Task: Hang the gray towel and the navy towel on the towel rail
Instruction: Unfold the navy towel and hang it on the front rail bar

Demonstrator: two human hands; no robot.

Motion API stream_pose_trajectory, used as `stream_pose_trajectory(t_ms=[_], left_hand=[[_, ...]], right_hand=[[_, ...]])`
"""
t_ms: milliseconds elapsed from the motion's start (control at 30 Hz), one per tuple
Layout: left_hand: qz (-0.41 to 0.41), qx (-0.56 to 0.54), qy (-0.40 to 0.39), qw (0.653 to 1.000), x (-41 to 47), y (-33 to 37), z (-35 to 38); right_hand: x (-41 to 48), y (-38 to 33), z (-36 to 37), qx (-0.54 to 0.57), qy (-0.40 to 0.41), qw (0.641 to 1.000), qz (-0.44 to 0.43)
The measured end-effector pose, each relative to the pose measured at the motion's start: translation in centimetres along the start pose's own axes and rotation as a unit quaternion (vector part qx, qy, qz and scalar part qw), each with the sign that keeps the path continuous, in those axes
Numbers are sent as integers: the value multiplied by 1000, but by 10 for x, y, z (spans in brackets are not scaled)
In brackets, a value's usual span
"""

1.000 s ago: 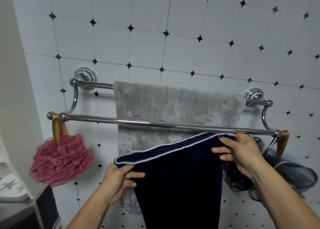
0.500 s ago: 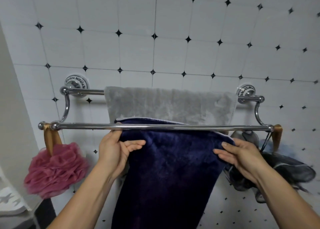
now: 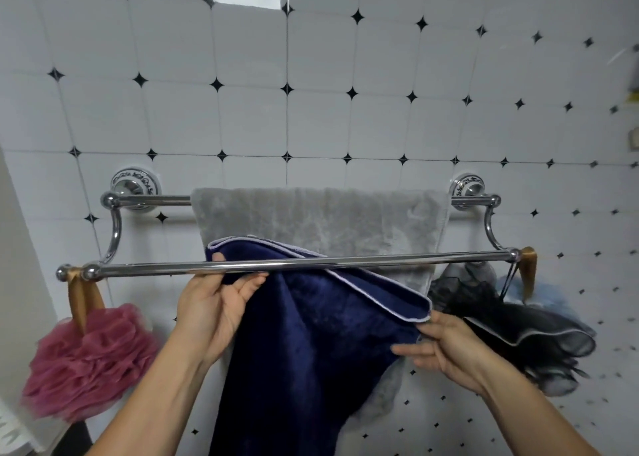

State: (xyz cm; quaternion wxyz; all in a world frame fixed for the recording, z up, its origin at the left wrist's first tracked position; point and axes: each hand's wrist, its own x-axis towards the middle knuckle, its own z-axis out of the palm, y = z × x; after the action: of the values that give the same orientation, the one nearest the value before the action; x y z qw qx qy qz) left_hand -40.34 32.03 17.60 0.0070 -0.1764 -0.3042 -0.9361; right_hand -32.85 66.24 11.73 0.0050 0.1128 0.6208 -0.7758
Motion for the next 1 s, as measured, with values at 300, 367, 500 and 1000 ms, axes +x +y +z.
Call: stream_pose_trajectory(t_ms=[300, 367, 500, 1000], left_hand=[[-6, -131, 20, 991, 13, 17, 8], [-10, -152, 21, 988, 13, 22, 11], [0, -265, 19, 964, 10, 21, 12], [91, -179, 42, 979, -14, 21, 32]], right_hand=[[-1, -48, 25, 151, 59, 978, -134], [0, -63, 35, 185, 75, 969, -149], [7, -76, 54, 296, 112, 940, -130], [-12, -83, 68, 491, -39, 847, -200]])
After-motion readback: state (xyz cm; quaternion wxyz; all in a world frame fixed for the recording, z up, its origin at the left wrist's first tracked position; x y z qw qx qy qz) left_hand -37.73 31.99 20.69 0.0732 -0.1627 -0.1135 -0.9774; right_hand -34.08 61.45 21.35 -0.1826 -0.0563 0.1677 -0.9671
